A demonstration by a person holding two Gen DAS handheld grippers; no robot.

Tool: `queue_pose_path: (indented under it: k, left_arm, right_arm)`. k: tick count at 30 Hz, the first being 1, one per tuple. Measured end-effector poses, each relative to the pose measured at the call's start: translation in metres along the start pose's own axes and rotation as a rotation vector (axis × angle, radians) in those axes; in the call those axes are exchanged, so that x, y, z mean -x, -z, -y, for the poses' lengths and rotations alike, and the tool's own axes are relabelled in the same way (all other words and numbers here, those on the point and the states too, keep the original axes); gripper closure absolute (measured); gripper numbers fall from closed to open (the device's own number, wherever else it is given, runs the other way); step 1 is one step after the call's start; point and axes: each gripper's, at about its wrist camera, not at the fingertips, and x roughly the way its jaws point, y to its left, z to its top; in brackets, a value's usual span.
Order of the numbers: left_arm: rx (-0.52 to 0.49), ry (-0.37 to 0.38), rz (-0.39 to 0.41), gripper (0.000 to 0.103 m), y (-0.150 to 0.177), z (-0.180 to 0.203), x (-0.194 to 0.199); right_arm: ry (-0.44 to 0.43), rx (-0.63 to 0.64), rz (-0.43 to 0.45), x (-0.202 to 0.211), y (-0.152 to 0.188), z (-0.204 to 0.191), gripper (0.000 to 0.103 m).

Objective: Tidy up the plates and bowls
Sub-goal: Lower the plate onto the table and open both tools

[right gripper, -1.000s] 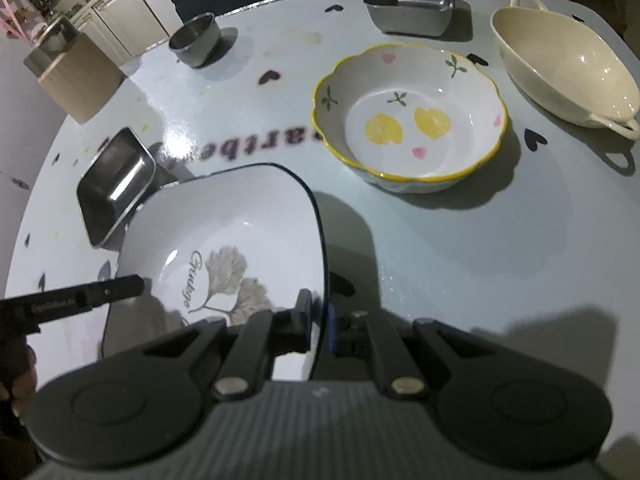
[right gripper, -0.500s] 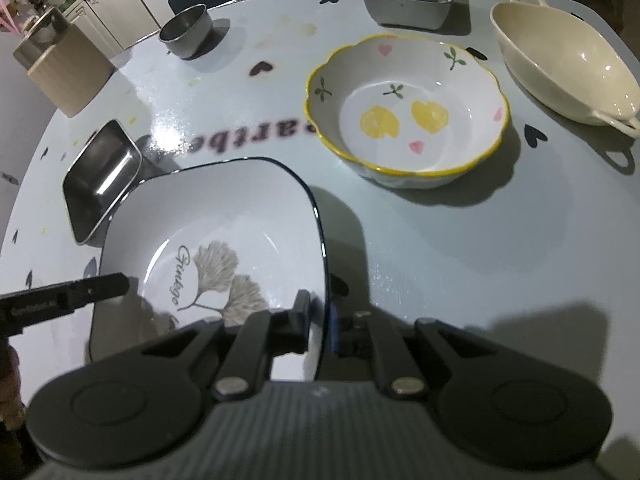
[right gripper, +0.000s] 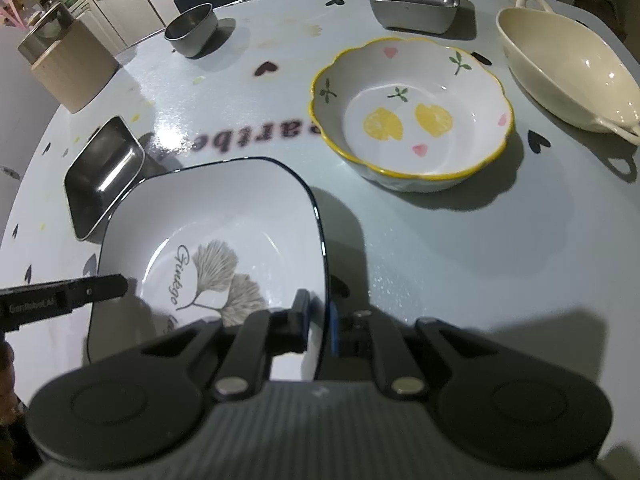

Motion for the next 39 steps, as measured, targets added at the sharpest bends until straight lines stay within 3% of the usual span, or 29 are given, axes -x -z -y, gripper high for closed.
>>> queue_pose_path:
  k: [6, 14, 18, 21, 29, 34, 39]
  left_arm:
    - [0.004, 0.004, -0.014, 0.091, 0.005, 0.0, 0.001]
    - [-0.011, 0.023, -0.013, 0.066, 0.012, 0.007, 0.007]
    - [-0.022, 0.024, -0.007, 0.055, 0.017, 0.012, 0.013]
    - [-0.027, 0.02, 0.002, 0.044, 0.02, 0.014, 0.018]
    - [-0.02, -0.005, 0.053, 0.011, 0.028, 0.014, 0.036]
    - [-0.031, -0.024, 0.079, 0.0, 0.028, 0.018, 0.042]
    - [-0.037, -0.035, 0.123, 0.0, 0.024, 0.029, 0.05]
  right_arm:
    - [-0.017, -0.013, 0.013, 0.002, 0.003, 0.005, 0.091]
    - [-0.043, -0.015, 0.018, 0.012, 0.009, 0.011, 0.088]
    - [-0.059, -0.011, 0.037, 0.019, 0.012, 0.011, 0.073]
    - [-0.067, -0.004, 0.054, 0.025, 0.015, 0.01, 0.059]
    - [-0.072, 0.016, 0.099, 0.039, 0.023, 0.01, 0.034]
    - [-0.051, 0.006, 0.155, 0.048, 0.027, 0.017, 0.0]
    - [-0.054, -0.013, 0.221, 0.061, 0.028, 0.025, 0.0]
